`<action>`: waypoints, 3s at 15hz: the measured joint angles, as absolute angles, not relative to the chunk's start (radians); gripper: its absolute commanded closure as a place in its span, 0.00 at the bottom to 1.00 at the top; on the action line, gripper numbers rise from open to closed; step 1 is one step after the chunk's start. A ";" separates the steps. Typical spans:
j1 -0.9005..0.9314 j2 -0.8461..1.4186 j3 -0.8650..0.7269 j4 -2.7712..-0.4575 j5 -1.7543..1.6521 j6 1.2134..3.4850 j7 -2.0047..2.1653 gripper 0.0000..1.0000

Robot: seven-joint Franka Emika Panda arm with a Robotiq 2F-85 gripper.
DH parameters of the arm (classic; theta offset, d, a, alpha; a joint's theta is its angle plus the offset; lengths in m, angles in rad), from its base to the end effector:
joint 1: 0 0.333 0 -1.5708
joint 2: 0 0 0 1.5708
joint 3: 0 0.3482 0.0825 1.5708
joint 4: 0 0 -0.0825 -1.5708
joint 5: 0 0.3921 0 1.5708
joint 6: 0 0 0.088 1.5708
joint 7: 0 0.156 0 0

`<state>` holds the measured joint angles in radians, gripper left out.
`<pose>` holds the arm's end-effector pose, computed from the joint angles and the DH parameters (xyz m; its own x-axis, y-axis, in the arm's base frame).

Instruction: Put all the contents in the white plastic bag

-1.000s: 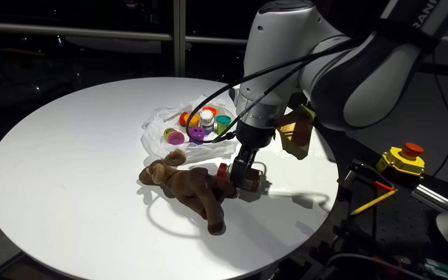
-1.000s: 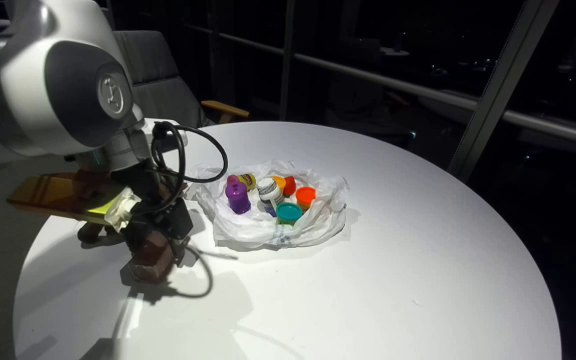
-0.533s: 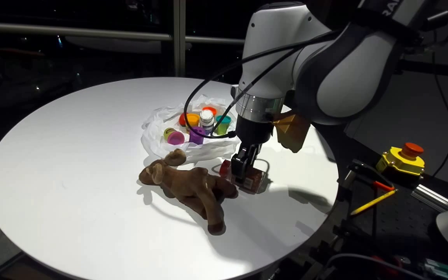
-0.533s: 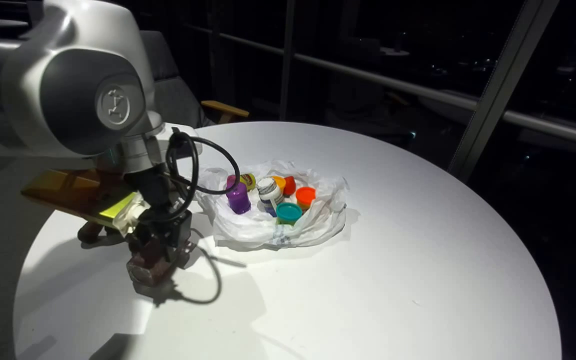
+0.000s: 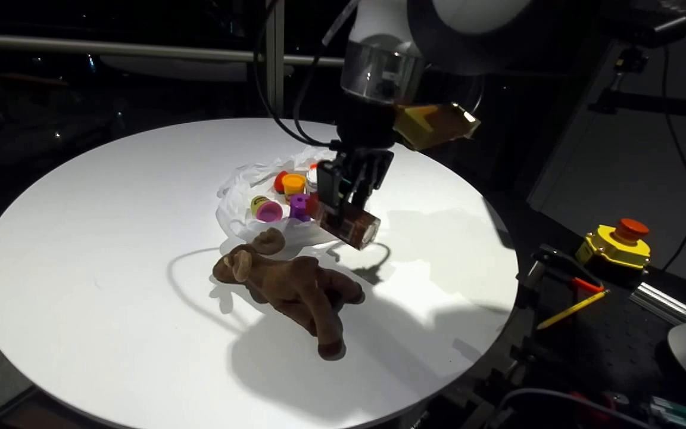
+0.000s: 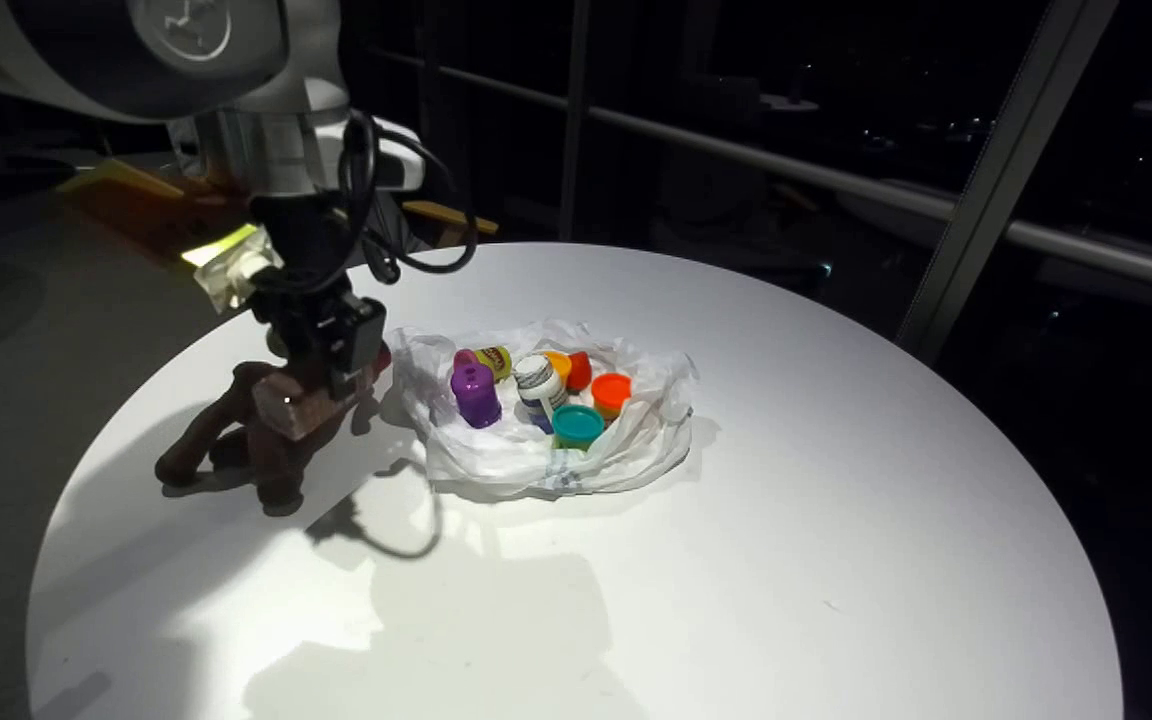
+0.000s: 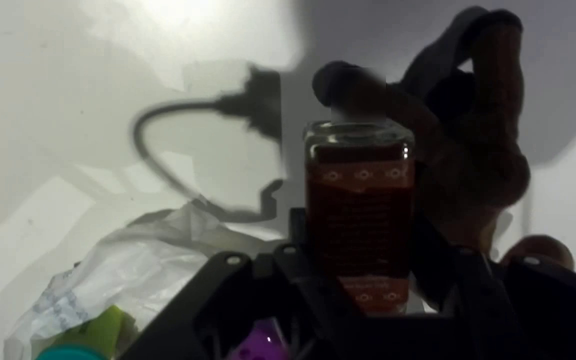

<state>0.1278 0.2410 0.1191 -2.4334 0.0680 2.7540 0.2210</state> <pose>0.4980 0.1263 0.1908 0.9971 -0.0429 0.0635 -0.0381 -0.9965 -0.0747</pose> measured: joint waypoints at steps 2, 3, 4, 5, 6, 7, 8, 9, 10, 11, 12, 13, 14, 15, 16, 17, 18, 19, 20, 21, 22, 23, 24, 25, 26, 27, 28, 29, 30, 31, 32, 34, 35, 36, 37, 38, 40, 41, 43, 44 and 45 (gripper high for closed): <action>0.129 0.231 0.125 -2.399 0.115 2.797 0.235 0.74; 0.130 0.235 0.124 -2.382 0.120 2.833 0.253 0.74; 0.133 0.244 0.120 -2.366 0.120 2.877 0.274 0.74; 0.141 0.259 0.110 -2.351 0.118 2.926 0.295 0.74; 0.154 0.282 0.092 -2.335 0.114 2.982 0.317 0.74; 0.171 0.311 0.070 -2.318 0.104 3.041 0.344 0.74; 0.191 0.346 0.044 -2.299 0.099 3.102 0.371 0.74; 0.215 0.386 0.014 -2.277 0.099 3.163 0.393 0.74; 0.242 0.426 -0.020 -2.254 0.099 3.221 0.412 0.74; 0.274 0.469 -0.059 -2.229 0.102 3.278 0.428 0.74; 0.309 0.512 -0.102 -2.205 0.111 3.332 0.439 0.74; 0.347 0.554 -0.147 -2.182 0.129 3.383 0.447 0.74; 0.381 0.595 -0.186 -2.161 0.152 3.423 0.450 0.74; 0.410 0.632 -0.218 -2.143 0.178 3.452 0.450 0.74; 0.434 0.665 -0.245 -2.127 0.202 3.471 0.450 0.74; 0.454 0.694 -0.266 -2.114 0.222 3.482 0.450 0.74; 0.471 0.718 -0.284 -2.105 0.237 3.484 0.450 0.74; 0.485 0.737 -0.297 -2.101 0.246 3.484 0.450 0.74; 0.497 0.750 -0.309 -2.100 0.251 3.484 0.450 0.74; 0.511 0.759 -0.324 -2.101 0.253 3.484 0.449 0.74; 0.519 0.765 -0.330 -2.101 0.282 3.484 0.422 0.74; 0.529 0.770 -0.340 -2.103 0.293 3.483 0.400 0.74; 0.544 0.775 -0.360 -2.106 0.293 3.481 0.392 0.74; 0.561 0.779 -0.381 -2.111 0.293 3.480 0.378 0.74; 0.572 0.782 -0.393 -2.116 0.309 3.479 0.346 0.74; 0.575 0.782 -0.396 -2.122 0.332 3.478 0.299 0.74; 0.578 0.782 -0.400 -2.129 0.346 3.478 0.258 0.74; 0.579 0.781 -0.406 -2.134 0.354 3.478 0.225 0.74; 0.579 0.781 -0.410 -2.138 0.359 3.474 0.199 0.24; 0.579 0.780 -0.414 -2.142 0.360 3.468 0.181 0.22; 0.579 0.778 -0.416 -2.143 0.360 3.459 0.169 0.16; 0.576 0.766 -0.417 -2.144 0.360 3.435 0.154 0.02; 0.574 0.755 -0.417 -2.144 0.360 3.423 0.151 0.00; 0.571 0.743 -0.417 -2.143 0.360 3.410 0.150 0.00; 0.568 0.727 -0.417 -2.143 0.360 3.395 0.150 0.00; 0.565 0.710 -0.418 -2.142 0.360 3.379 0.150 0.00; 0.563 0.669 -0.421 -2.140 0.359 3.341 0.151 0.00; 0.564 0.646 -0.426 -2.140 0.359 3.314 0.152 0.00; 0.576 0.592 -0.450 -2.140 0.360 3.220 0.155 0.01; 0.596 0.563 -0.478 -2.140 0.360 3.138 0.161 0.00; 0.623 0.532 -0.514 -2.144 0.358 3.046 0.170 0.00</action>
<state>0.6229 0.5317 -0.5140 -2.1444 0.3578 3.0462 0.1703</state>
